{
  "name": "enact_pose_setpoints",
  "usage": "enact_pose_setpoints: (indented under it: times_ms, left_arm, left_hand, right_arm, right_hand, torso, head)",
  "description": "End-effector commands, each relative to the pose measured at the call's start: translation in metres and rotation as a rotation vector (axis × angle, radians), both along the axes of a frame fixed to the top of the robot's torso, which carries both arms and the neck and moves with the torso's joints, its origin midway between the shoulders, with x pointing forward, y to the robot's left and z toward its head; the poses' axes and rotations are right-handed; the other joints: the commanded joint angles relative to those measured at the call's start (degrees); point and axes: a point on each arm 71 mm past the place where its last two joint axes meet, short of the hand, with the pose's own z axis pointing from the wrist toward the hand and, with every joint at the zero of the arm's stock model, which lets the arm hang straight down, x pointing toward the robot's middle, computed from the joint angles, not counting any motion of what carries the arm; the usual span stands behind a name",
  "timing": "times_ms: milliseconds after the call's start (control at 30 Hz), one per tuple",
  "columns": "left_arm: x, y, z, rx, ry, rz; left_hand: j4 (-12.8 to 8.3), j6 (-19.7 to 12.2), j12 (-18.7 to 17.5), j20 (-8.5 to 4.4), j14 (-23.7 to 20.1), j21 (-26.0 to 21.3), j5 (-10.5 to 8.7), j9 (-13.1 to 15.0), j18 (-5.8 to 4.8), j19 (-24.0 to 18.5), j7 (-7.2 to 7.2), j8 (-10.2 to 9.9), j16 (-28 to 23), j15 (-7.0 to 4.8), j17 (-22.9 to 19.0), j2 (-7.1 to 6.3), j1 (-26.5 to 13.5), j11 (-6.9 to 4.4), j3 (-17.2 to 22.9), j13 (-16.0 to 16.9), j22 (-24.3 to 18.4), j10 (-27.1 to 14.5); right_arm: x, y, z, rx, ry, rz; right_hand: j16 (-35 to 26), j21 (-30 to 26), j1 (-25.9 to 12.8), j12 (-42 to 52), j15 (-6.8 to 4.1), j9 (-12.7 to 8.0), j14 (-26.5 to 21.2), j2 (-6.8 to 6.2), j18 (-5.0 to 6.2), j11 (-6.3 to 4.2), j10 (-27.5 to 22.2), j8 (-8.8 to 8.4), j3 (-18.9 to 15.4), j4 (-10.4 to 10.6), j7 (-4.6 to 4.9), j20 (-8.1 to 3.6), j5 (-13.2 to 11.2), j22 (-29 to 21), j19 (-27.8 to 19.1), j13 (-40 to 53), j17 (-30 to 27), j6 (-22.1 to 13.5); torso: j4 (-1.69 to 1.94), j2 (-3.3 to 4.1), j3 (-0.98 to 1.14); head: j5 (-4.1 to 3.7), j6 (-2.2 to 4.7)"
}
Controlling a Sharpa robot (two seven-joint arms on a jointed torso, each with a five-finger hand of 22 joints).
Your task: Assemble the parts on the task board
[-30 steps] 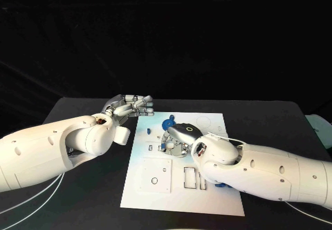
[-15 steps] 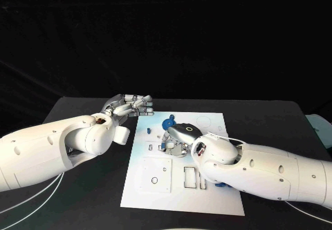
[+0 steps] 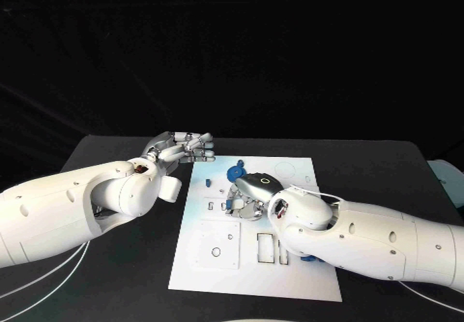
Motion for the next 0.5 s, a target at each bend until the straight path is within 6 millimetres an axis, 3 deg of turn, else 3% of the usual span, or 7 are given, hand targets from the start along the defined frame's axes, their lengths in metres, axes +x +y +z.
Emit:
enact_pose_setpoints:
  times_ms: [33, 167, 500]
  left_arm:
    - [-0.0006, -0.0022, 0.0013, -0.01, -0.003, -0.017]
    - [-0.0005, -0.0021, 0.0012, -0.01, -0.003, -0.016]
    - [-0.0004, -0.002, 0.001, -0.009, 0.001, -0.018]
  left_hand:
    - [0.0, 0.2, -0.4, 0.07, 0.2, -0.3, 0.19, 0.0, 0.3, 0.4, 0.4, -0.3, -0.3, 0.09, 0.1, 0.04, 0.5, 0.25, 0.3, 0.1, 0.0, 0.1]
    - [0.0, 0.2, -0.4, 0.07, 0.2, -0.3, 0.19, 0.0, 0.3, 0.4, 0.4, -0.3, -0.3, 0.09, 0.1, 0.04, 0.5, 0.25, 0.3, 0.1, 0.0, 0.1]
    - [0.0, 0.2, -0.5, 0.07, 0.2, -0.3, 0.18, 0.0, 0.3, 0.4, 0.42, -0.4, -0.3, 0.11, 0.1, 0.02, 0.4, 0.27, 0.3, 0.1, -0.1, 0.1]
  right_arm:
    - [-0.0004, 0.0005, -0.0016, -0.02, 0.0, 0.004]
    - [0.0, 0.0004, -0.0012, -0.015, -0.003, 0.001]
    - [-0.0004, -0.0037, 0.0013, -0.001, -0.025, -0.014]
  right_hand:
    - [0.3, -0.4, -1.4, -0.4, 0.6, -0.1, 6.0, -0.68, -0.12, 0.57, 2.4, -0.57, -1.2, 0.8, 0.07, 0.58, -2.4, 6.5, 0.5, 11.3, 14.9, -0.8]
    - [0.2, -0.6, -2.0, -0.6, 0.69, -0.1, 6.0, -1.06, -0.07, 0.66, 2.3, -0.77, -1.9, 1.9, 0.14, 0.72, -3.7, 6.4, 0.4, 11.1, 14.8, -1.0]
    - [0.1, -1.2, -2.2, -1.5, 0.83, -0.2, 5.9, -1.53, 0.07, 0.85, 1.4, -1.23, -2.5, 3.0, 0.38, 0.84, -3.9, 5.9, 0.1, 10.2, 14.4, -1.7]
  torso:
    - [0.0, 0.02, 0.01]
    - [-0.01, 0.01, 0.01]
    - [0.02, -0.02, 0.0]
  head:
    - [0.0, -0.02]
    - [-0.01, -0.02]
    - [-0.08, -0.08]
